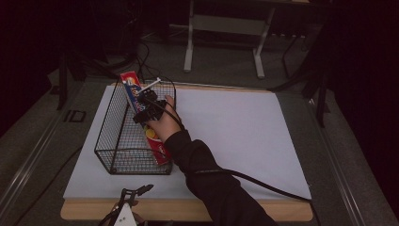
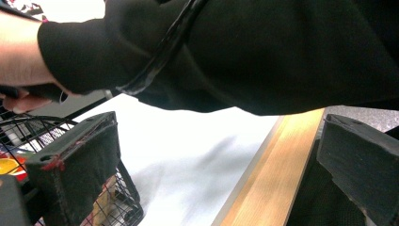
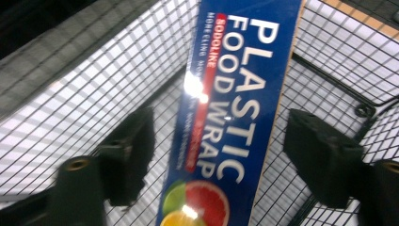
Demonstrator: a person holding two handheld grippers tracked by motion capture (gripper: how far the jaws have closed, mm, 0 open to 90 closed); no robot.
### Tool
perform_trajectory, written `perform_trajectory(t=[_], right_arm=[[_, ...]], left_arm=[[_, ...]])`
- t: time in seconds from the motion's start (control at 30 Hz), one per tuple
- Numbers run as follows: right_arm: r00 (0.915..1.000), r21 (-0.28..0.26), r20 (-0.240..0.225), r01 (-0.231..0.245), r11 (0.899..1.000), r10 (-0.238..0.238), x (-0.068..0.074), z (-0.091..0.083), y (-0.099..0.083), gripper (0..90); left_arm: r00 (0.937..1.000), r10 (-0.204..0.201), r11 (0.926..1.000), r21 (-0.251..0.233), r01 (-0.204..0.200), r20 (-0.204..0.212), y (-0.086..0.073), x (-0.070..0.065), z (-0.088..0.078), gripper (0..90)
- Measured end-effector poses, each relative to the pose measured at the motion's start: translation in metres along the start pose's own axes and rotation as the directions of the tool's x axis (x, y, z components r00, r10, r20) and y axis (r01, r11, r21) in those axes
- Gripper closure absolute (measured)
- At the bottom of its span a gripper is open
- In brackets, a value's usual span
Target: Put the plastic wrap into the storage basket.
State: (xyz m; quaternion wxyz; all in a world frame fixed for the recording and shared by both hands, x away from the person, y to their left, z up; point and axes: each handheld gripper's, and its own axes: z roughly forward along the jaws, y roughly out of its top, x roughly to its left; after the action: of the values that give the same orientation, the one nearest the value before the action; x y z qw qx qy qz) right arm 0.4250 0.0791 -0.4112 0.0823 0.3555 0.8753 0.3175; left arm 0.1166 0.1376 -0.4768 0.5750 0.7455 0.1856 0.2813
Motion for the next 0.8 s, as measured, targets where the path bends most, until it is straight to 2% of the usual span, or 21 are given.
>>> perform_trajectory(t=[0.13,0.37,0.47,0.6,0.8], right_arm=[[0.9982,0.0,-0.033,0.05,0.999,-0.05,-0.001,-0.011,-0.004,17.1],[0.9952,-0.023,-0.074,0.061,0.998,-0.063,-0.009,-0.035,-0.012,16.5],[0.9946,-0.04,-0.074,0.071,0.997,-0.074,-0.015,-0.047,-0.019,16.1],[0.9955,-0.06,-0.073,0.055,0.997,-0.06,-0.029,-0.06,-0.027,16.2],[0.9974,-0.07,-0.047,0.051,0.996,-0.055,-0.047,-0.074,-0.039,16.2]], left_arm=[[1.0,0.001,1.0,0.004,-0.001,0.003,0.0,0.0,0.001,0.4],[1.0,0.001,0.9999,0.012,-0.001,0.007,-0.001,0.0,0.004,0.4],[1.0,0.003,0.9999,0.013,-0.003,0.008,-0.001,0.0,0.004,0.4],[1.0,0.003,0.9998,0.019,-0.003,0.006,-0.001,0.001,0.006,0.4],[1.0,0.005,0.9997,0.025,-0.006,0.006,-0.001,0.001,0.008,0.4]])
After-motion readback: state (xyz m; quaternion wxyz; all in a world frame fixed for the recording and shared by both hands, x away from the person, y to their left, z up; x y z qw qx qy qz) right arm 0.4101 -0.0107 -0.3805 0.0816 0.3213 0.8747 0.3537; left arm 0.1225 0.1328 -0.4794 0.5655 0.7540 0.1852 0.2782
